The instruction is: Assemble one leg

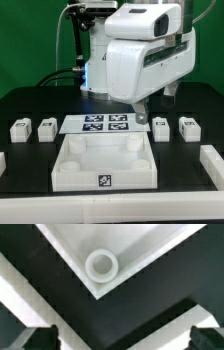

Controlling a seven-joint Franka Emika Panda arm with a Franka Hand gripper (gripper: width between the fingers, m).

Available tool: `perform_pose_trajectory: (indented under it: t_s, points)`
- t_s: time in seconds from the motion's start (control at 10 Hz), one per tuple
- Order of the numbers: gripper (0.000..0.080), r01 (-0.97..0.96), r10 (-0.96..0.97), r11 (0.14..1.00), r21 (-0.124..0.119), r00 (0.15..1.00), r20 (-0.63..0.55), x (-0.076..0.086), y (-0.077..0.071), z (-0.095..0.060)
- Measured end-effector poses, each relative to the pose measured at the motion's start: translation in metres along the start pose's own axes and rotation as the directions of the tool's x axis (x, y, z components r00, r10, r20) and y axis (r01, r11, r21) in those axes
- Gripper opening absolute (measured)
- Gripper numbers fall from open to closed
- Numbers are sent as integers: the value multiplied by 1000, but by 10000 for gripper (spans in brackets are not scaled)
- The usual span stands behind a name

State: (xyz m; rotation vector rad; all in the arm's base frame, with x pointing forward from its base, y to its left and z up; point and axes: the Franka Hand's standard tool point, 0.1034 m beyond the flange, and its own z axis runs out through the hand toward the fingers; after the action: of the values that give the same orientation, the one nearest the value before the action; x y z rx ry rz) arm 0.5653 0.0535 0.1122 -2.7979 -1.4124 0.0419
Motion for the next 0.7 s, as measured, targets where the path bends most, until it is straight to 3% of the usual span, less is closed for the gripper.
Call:
perform_pose_trajectory:
  t_s: [0.7]
  points:
    - [650, 0, 0, 1000, 2, 1000, 1, 0, 0, 1]
